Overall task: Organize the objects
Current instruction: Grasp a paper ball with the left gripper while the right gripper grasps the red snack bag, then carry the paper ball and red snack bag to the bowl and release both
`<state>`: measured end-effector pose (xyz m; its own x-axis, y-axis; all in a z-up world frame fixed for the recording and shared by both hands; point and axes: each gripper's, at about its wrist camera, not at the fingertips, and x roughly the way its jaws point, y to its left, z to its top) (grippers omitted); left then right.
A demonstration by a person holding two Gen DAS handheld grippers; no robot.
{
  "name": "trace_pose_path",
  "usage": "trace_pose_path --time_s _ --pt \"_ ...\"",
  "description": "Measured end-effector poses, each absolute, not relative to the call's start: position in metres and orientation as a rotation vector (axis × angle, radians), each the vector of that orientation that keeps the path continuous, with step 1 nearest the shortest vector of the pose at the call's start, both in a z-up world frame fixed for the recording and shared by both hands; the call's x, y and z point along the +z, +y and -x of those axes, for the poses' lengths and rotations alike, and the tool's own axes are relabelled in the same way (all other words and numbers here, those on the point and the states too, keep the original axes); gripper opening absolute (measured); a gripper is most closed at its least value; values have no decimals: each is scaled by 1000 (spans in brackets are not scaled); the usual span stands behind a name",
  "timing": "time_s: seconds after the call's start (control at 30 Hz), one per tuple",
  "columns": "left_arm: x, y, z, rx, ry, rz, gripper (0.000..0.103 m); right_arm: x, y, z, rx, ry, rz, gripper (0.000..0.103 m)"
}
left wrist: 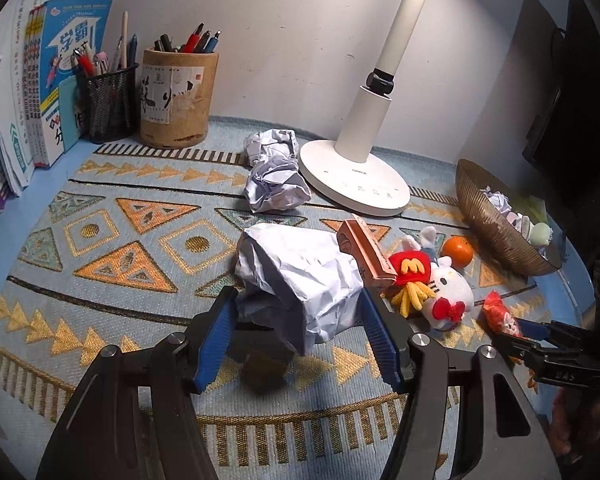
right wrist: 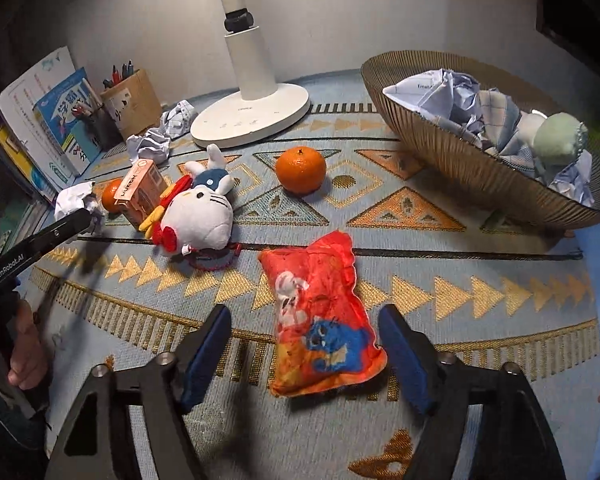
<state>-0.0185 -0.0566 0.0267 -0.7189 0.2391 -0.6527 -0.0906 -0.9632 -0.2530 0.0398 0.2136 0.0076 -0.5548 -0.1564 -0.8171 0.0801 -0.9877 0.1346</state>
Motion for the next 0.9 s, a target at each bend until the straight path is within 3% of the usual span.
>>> trace_pose_path --time_s 0.03,0.1,0.2,0.37,0.57,0.73,0.9 --pt "27 -56 19 2743 -293 1084 59 5 214 -37 -2673 -111 -1424 63" --pt "27 -53 18 2748 -275 1077 59 6 213 -38 -2693 -87 -1408 46" --pt "29 -49 15 2770 -246 1059 59 9 215 -43 -2684 -78 -1391 35" --pt "49 -41 6 2797 -262 1006 59 31 230 -57 -2662 -162 -1313 33" --pt "128 11 6 2777 -193 781 59 107 272 -67 -2812 -232 -1080 33" --pt "183 78 30 2674 -201 656 60 174 324 -65 -2999 -406 -820 33" --pt "193 146 66 2553 -231 620 60 197 374 -55 -3145 -640 -639 33"
